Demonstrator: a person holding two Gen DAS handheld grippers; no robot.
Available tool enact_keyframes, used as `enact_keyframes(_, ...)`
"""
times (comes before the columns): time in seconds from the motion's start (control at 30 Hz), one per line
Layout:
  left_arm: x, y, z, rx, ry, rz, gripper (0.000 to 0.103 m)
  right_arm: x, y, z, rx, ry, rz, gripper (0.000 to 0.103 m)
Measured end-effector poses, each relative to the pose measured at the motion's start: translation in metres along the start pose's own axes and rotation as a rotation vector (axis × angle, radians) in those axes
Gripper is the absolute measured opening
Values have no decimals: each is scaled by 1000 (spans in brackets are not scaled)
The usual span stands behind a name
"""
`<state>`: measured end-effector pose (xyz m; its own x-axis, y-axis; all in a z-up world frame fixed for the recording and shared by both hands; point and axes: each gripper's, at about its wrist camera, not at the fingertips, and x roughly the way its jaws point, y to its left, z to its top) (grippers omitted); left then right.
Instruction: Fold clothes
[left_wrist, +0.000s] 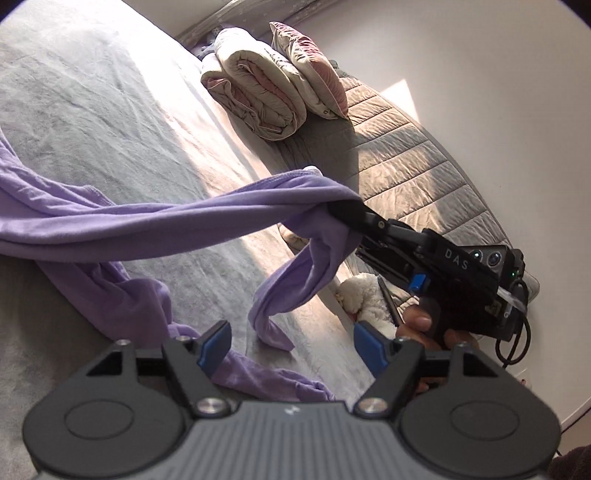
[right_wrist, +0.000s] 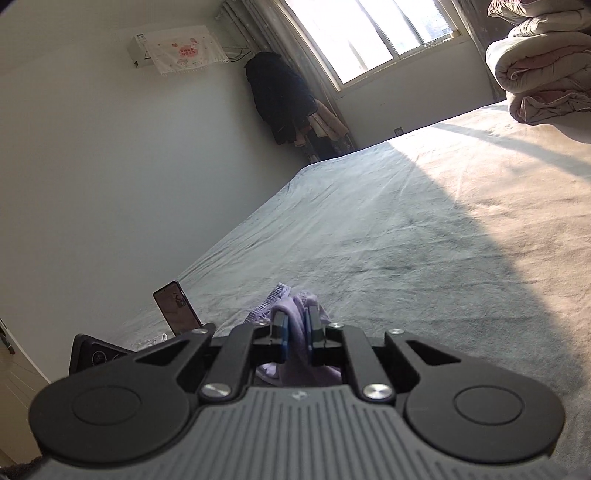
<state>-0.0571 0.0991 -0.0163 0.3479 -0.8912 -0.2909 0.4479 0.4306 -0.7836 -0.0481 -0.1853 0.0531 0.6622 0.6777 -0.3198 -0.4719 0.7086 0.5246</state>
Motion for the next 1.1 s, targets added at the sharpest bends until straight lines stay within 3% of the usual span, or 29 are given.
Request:
enact_keyframes(0.1,-30,7,6,2,-62,-2,77,3,14,-8,-5,45,40,10)
enact_keyframes(0.27,-65,24,12,-34,-140,62,77,19,26,-32,-7,175,104,10)
enact_keyframes(0.57,-56,40,14,-59,-116,183,77,67,41,-87,14,465,206,10)
enact_keyframes(0.63,-50,45,16,-68,-109,219,77,76,45,-99,-8,528,186,12)
enact_keyframes(0.7,-43,49,18,-76,-99,262,76,82,47,-107,-36,573,159,20)
enact_keyframes(0.83,-31,52,21,-44,-72,358,76,72,43,-95,-32,531,149,21)
enact_keyframes(0.87,-28,52,22,-40,-61,376,76,68,39,-88,-26,500,140,29)
enact_keyframes(0.9,-26,53,22,-32,-52,395,76,63,36,-82,-21,469,131,43)
enact_keyframes(0.97,-22,54,21,-16,-35,430,76,53,29,-71,-19,413,93,49)
enact_keyframes(1.1,-12,59,17,1,5,472,76,48,15,-62,-98,367,-104,49)
